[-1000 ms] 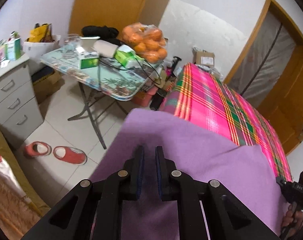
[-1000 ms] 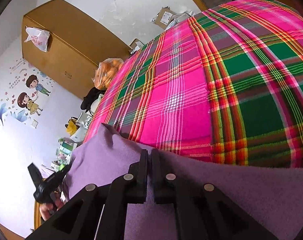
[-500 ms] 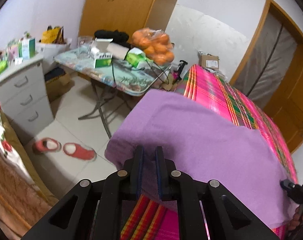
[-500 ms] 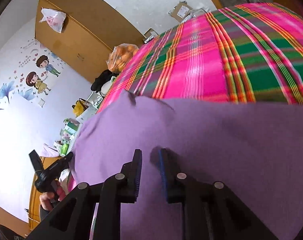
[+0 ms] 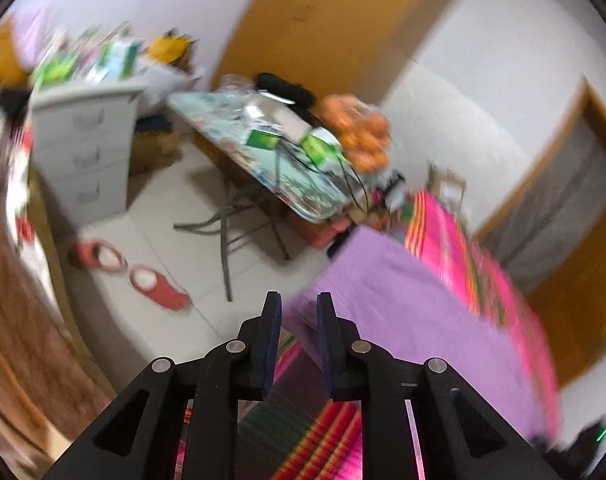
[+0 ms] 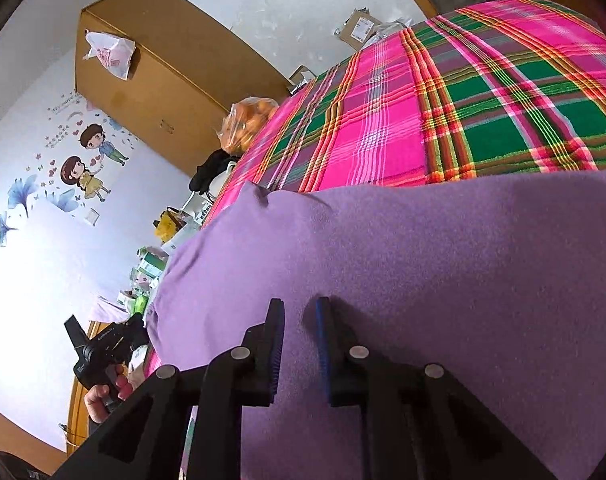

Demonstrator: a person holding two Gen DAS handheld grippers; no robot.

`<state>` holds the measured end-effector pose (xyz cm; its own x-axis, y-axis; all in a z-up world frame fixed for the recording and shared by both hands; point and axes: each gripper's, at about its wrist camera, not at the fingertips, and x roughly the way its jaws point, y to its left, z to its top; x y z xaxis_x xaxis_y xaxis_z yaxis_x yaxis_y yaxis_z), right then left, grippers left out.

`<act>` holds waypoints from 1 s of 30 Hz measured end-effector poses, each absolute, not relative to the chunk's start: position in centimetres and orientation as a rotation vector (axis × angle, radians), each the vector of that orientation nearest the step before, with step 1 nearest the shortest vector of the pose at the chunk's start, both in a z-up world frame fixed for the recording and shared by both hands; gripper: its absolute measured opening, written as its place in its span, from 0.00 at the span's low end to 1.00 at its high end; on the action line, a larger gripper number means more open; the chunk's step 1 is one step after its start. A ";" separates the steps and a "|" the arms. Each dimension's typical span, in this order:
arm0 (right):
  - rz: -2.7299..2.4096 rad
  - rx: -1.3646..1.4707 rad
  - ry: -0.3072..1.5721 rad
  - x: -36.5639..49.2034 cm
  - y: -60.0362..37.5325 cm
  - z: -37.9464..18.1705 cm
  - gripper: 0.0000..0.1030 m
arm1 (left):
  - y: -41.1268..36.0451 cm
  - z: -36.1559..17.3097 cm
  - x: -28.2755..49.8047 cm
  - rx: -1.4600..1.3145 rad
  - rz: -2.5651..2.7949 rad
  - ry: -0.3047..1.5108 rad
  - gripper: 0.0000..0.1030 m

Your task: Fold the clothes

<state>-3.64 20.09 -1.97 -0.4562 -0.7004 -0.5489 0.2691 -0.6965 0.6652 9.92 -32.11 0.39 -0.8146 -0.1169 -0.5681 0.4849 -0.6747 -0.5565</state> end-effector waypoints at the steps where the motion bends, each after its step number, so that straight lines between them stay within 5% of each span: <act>1: -2.165 1.137 -0.672 -3.6 20.2 -2.0 0.15 | -32.7 0.1 10.2 0.704 -2.479 1.105 0.23; 8: -2.161 1.134 -0.681 -3.6 20.2 -2.1 0.15 | -32.2 -1.4 8.4 0.821 -2.497 1.180 0.24; 12: -2.158 1.132 -0.684 -3.7 20.3 -2.0 0.15 | -32.1 -2.0 8.0 0.822 -2.484 1.210 0.56; 28: -2.154 1.131 -0.689 -3.6 20.4 -2.1 0.15 | -32.9 -4.2 5.4 0.813 -2.429 1.537 0.55; 30: -2.153 1.131 -0.689 -3.6 20.4 -2.1 0.15 | -32.8 -3.7 5.3 0.794 -2.439 1.503 0.42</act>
